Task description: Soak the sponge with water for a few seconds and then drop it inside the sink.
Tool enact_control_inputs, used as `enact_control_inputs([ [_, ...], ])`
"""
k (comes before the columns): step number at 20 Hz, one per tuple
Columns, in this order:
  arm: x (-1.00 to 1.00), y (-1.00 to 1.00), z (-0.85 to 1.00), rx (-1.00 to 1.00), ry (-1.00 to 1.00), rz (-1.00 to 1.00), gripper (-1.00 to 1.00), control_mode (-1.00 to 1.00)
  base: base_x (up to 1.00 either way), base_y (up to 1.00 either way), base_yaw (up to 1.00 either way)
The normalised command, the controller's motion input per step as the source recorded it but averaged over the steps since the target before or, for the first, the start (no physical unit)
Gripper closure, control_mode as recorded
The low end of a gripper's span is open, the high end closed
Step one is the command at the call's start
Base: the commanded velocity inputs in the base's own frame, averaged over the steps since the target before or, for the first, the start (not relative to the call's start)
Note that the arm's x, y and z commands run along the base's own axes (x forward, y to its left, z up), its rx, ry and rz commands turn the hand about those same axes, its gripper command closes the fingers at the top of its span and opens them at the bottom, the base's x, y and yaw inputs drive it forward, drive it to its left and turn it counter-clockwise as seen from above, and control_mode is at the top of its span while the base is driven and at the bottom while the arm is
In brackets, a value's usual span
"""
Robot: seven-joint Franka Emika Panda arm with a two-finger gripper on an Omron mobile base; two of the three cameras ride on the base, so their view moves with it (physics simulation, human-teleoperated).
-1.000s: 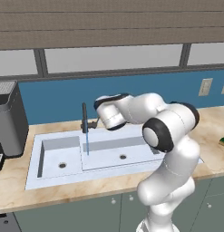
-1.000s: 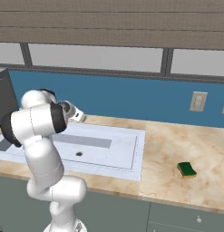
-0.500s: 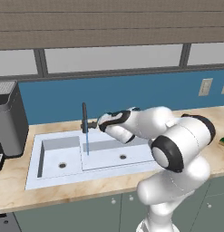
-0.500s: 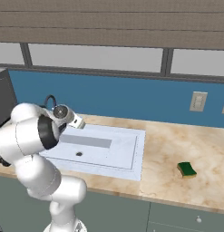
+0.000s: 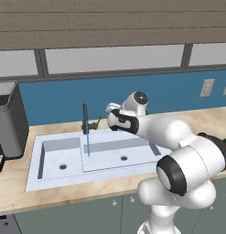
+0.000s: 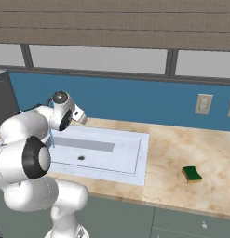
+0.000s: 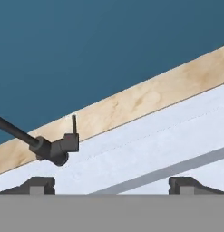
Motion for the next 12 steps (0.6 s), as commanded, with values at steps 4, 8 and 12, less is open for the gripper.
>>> enact_control_inputs([
  [4,0.0,-0.31,0.13,0.0,0.38,0.0,-1.0,-1.0,0.0,0.0,0.0],
  [8,0.0,-0.45,0.0,0.0,0.44,0.0,-1.0,-1.0,0.0,0.0,0.0],
  [12,0.0,-0.46,0.0,0.0,0.38,0.0,-1.0,-1.0,0.0,0.0,0.0],
])
